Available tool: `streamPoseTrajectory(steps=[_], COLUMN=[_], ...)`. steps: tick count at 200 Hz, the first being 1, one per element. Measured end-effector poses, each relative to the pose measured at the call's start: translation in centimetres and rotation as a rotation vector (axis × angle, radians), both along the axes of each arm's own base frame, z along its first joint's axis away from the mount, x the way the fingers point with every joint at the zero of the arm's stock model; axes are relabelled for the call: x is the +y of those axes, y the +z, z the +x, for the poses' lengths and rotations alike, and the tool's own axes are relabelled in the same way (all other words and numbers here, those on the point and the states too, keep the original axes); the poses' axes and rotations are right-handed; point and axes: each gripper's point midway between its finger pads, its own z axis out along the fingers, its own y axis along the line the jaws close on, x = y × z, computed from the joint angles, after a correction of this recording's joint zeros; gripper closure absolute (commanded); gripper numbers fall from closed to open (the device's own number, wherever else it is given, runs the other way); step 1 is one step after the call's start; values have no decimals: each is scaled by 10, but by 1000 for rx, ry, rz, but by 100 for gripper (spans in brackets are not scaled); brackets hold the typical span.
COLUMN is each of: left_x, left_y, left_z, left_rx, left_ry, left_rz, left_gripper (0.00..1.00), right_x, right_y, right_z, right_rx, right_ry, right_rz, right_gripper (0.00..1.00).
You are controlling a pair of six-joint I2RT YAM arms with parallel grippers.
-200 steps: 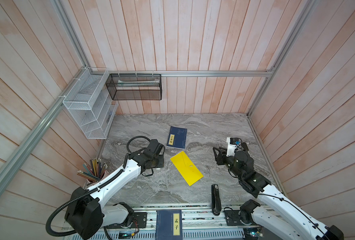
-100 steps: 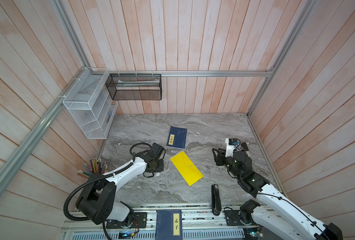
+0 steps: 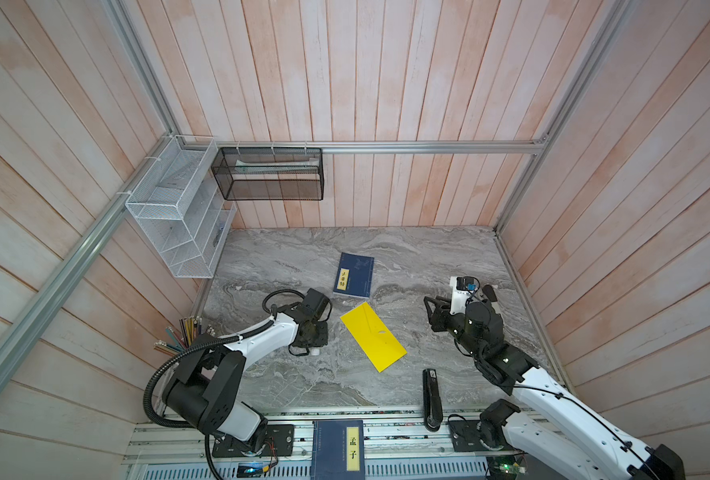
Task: Place the letter into the envelope and seal it
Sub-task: 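Lower the capped glue stick with the left gripper and set it on the table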
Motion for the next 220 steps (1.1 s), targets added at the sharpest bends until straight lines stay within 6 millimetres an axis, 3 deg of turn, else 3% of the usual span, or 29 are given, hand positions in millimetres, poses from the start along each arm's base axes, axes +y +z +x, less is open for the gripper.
streamPoseTrajectory(steps=[84,109,133,158,220], left_x=[0,0,0,-1,-1], left_y=[-6,-6,-6,-6,-6], left_z=[0,0,-1,-1,-1], left_rx=[9,11,12,14,13], left_ry=[-7,-7,-12,-19,-25], left_rz=[8,9,9,6,8], left_gripper=[89,82,67,59,50], right_x=[0,0,0,0,0], right_y=[0,0,0,0,0], right_z=[0,0,0,0,0], right_rx=[0,1,2,1,1], right_ry=[0,0,0,0,0], right_rz=[0,2,3,3,2], right_gripper=[61,61,61,61,61])
